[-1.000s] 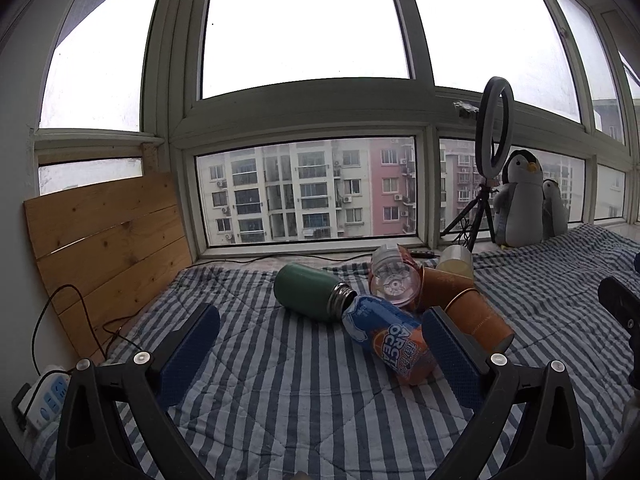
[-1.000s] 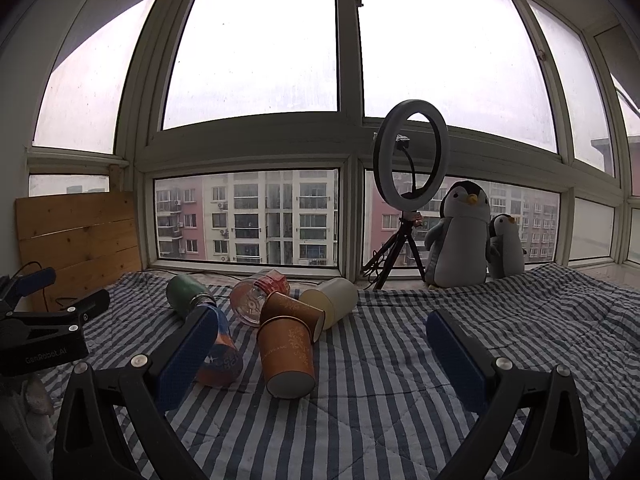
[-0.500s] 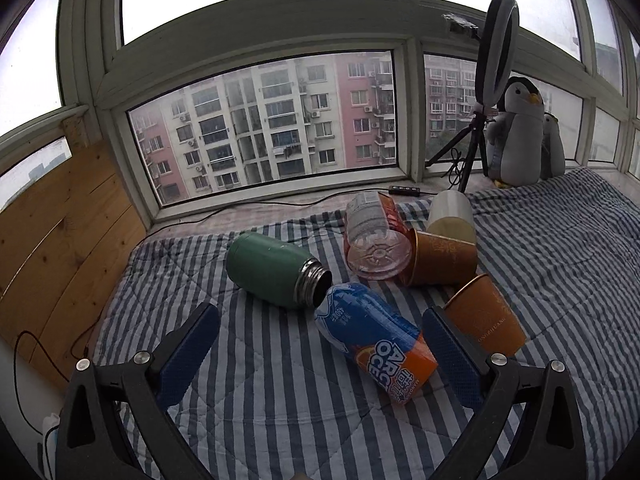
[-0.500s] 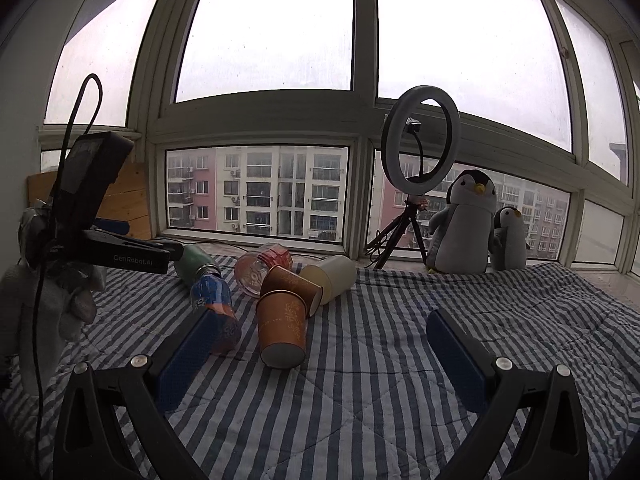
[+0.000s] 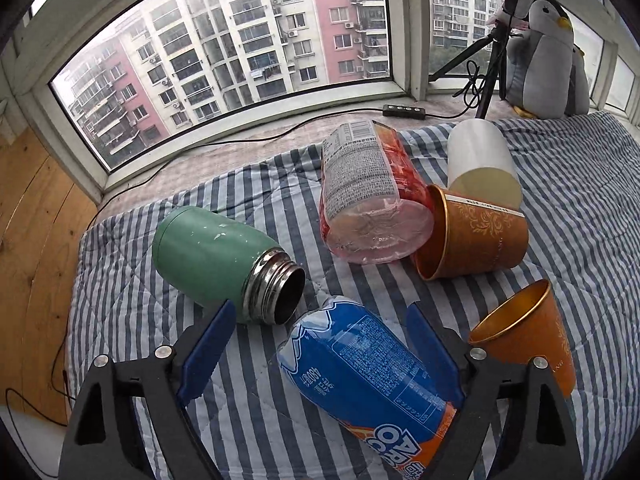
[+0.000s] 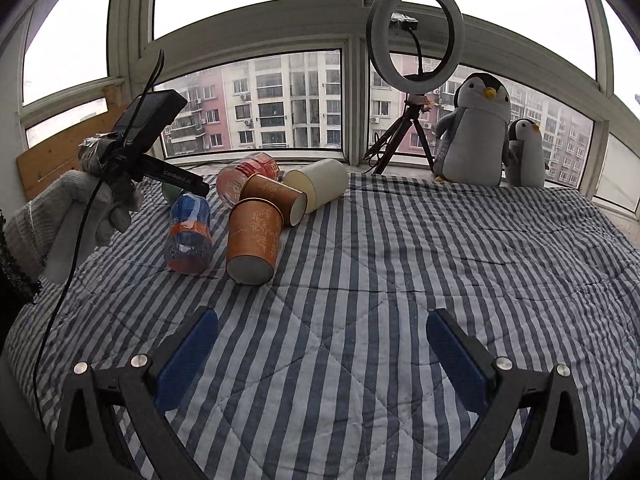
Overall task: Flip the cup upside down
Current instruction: 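Reach the left tool to the blue bottle lying on its side and grasp it, then lift the blue bottle with the left tool toward the right tool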
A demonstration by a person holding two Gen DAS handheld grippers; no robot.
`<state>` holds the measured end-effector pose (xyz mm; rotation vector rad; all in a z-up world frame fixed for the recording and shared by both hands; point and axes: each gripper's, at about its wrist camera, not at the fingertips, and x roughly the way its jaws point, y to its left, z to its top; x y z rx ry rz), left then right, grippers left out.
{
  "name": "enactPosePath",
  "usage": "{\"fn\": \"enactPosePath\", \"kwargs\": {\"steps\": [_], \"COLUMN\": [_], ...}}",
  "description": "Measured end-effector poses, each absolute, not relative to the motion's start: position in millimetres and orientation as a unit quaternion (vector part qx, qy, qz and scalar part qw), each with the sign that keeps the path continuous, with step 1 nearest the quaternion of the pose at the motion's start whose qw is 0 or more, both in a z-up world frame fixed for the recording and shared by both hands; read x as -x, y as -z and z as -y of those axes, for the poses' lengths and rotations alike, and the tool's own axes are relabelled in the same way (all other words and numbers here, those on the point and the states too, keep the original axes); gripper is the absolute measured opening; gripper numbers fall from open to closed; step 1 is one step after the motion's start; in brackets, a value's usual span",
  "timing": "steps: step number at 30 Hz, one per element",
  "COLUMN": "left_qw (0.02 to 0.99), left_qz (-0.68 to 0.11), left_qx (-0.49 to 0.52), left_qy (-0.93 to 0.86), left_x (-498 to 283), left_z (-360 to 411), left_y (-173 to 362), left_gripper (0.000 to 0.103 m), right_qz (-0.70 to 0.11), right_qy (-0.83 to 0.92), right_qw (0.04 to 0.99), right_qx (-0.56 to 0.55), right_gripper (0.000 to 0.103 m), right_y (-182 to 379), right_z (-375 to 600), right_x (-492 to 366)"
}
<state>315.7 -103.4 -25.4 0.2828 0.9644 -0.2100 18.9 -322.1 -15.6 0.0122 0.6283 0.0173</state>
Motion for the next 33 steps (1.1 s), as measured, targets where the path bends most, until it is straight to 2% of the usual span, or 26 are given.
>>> {"fn": "enactPosePath", "kwargs": {"steps": [1, 3, 6, 12, 13, 15, 18, 23, 29, 33], "left_qw": [0.868, 0.861, 0.857, 0.851, 0.848, 0.846, 0.842, 0.842, 0.871, 0.879], "left_qz": [-0.468, -0.481, -0.487, -0.497, -0.501, -0.503, -0.512, -0.515, -0.464, -0.451], "left_qx": [-0.135, -0.130, -0.128, -0.105, -0.099, -0.106, -0.075, -0.011, 0.032, 0.046], "left_qy": [0.101, 0.097, 0.109, 0.134, 0.139, 0.142, 0.150, 0.161, 0.160, 0.152], "left_x": [-319, -323, -318, -290, -284, -270, -247, -209, -162, -125], "left_z": [104, 102, 100, 83, 78, 69, 42, -8, -68, -101], "left_y": [30, 38, 42, 41, 40, 40, 40, 36, 4, 4], "left_gripper": [0.083, 0.066, 0.059, 0.061, 0.062, 0.073, 0.080, 0.082, 0.082, 0.082], "right_qz": [-0.308, -0.302, -0.294, -0.279, -0.277, -0.273, -0.271, -0.277, -0.337, -0.415], "right_qy": [-0.006, -0.001, -0.003, -0.004, -0.007, -0.012, -0.026, -0.062, -0.179, -0.238], "right_qw": [0.951, 0.953, 0.956, 0.960, 0.961, 0.962, 0.962, 0.958, 0.920, 0.870], "right_qx": [-0.003, 0.002, 0.004, 0.022, 0.022, 0.022, 0.023, 0.033, 0.088, 0.123], "right_gripper": [0.103, 0.103, 0.103, 0.103, 0.103, 0.103, 0.103, 0.103, 0.103, 0.103], "right_y": [15, 14, 12, 4, 3, 0, -2, -3, -16, -10], "right_z": [323, 322, 318, 305, 303, 297, 288, 259, 198, 143], "right_x": [-20, -22, -23, -27, -28, -30, -32, -41, -84, -137]}}
